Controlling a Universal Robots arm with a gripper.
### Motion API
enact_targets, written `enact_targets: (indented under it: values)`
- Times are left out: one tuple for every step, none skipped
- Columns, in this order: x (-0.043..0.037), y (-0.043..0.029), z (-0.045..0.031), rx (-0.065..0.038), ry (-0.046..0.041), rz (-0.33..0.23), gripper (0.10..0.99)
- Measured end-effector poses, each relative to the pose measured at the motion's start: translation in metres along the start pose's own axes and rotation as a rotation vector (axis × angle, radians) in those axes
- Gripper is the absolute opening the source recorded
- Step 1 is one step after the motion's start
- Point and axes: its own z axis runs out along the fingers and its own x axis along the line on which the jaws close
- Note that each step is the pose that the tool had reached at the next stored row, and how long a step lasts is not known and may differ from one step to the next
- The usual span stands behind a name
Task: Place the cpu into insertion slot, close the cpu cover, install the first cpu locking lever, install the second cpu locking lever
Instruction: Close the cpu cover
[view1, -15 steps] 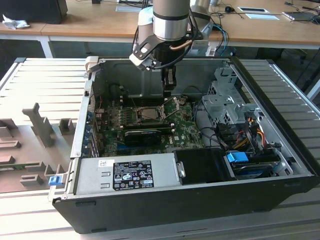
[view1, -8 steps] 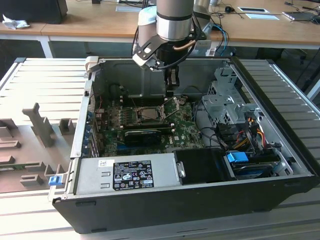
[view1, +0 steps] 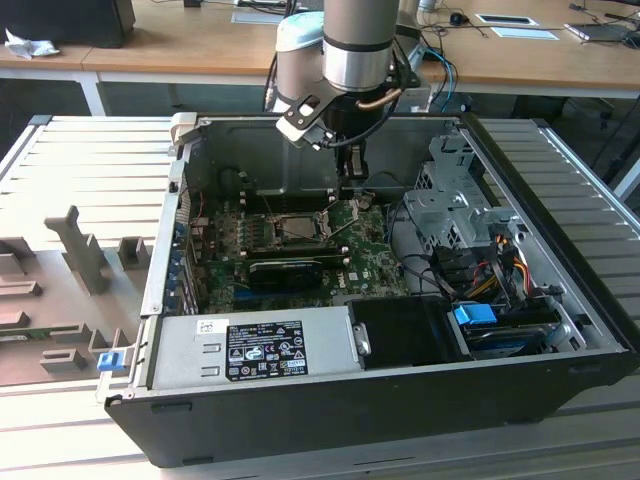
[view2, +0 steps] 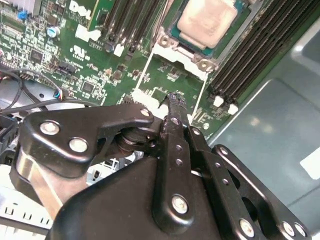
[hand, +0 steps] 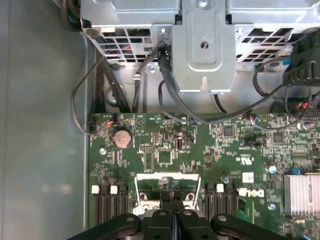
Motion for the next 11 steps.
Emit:
enact_targets:
  values:
    - [0.0,0.0049,0.0017,0.003,0.0,0.0,0.106]
    - [-0.0001,0.0092,0.003,0.007,0.0,0.0,0.106]
    - [-0.0001,0.0154,0.0043,0.012,0.0,0.0,0.106]
    - [-0.0002,0.0191,0.0049,0.015,0.0,0.0,0.106]
    - [0.0003,0.0265,0.0064,0.019,0.0003,-0.003,0.106]
    - [0.0005,0.0303,0.0076,0.02,0.0007,-0.012,0.106]
    - [0.0007,0.0318,0.0087,0.021,0.001,-0.019,0.106]
    - [0.001,0.0327,0.0099,0.021,0.001,-0.022,0.106]
    - [0.0012,0.0336,0.0108,0.022,0.0008,-0.023,0.106]
    - [0.0014,0.0343,0.0116,0.023,0.0007,-0.024,0.106]
    - [0.0015,0.0354,0.0126,0.023,0.0006,-0.024,0.106]
